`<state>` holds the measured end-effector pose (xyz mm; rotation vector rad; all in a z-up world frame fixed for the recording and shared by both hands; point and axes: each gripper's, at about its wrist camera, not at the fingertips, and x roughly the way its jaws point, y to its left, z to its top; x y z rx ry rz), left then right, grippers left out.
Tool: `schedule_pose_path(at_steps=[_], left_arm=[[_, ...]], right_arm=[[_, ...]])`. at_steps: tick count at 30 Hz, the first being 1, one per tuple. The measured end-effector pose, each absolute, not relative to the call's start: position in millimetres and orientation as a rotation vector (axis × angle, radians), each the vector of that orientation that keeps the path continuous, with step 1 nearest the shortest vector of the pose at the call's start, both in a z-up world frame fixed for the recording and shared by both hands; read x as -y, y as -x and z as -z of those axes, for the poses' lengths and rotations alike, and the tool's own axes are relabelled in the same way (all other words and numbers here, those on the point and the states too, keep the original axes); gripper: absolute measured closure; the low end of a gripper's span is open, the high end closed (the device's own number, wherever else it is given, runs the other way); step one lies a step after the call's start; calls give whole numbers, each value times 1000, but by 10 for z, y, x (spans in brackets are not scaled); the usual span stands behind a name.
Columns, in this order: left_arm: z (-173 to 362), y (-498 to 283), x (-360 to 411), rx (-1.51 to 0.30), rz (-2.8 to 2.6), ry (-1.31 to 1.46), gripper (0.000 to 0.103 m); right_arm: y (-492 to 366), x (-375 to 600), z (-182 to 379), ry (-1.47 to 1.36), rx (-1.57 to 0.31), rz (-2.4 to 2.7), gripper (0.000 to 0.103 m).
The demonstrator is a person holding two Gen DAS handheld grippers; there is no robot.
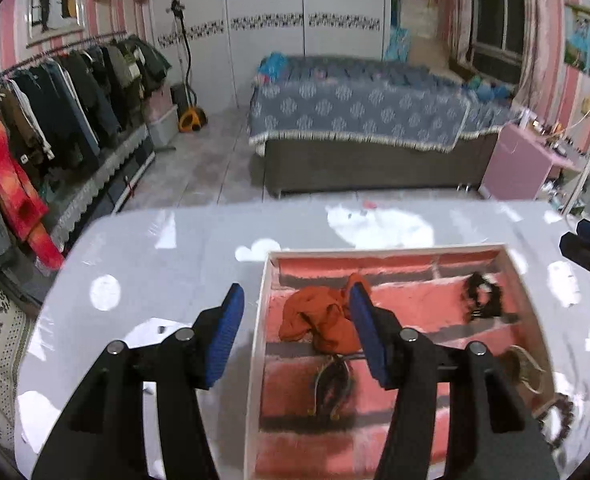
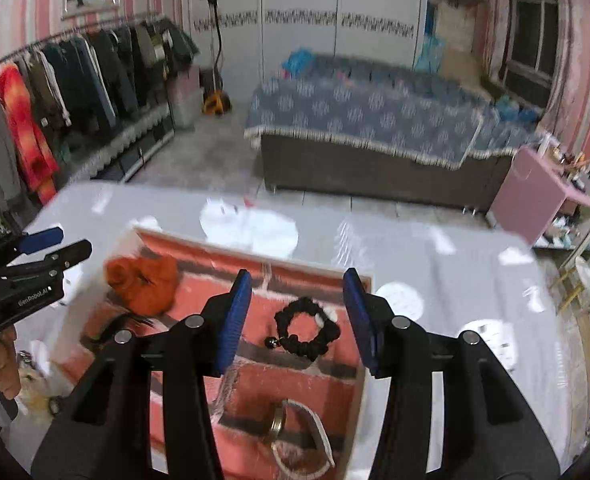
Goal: Organize jewelry
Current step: 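Open both tools to release the scrunchie and hair tie into the tray, then move the left tool to the cream flower clip while the right tool approaches the card holder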
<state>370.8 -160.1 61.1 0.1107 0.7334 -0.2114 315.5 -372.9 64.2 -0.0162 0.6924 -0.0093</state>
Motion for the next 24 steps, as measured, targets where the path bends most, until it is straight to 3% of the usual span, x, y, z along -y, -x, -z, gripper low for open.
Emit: schedule_pose_path(at_steps=[3,8,17,24], left_arm=[[-805,-3282,1427,-653,211,-101,34],[-803,-2581,1046,-583,203,-95,33],[-215,-1202,446,-524,112,-32,29],[239,-806,362,-573,98,12,29]], right_arm=[[-2813,3712,-844,10,-643,-5,50],[-1972,3702,-903,-13,-566,-6,41],[-452,3487,-9,-80,-545,50,22],[19,3261,537,-74,-594,74,20]])
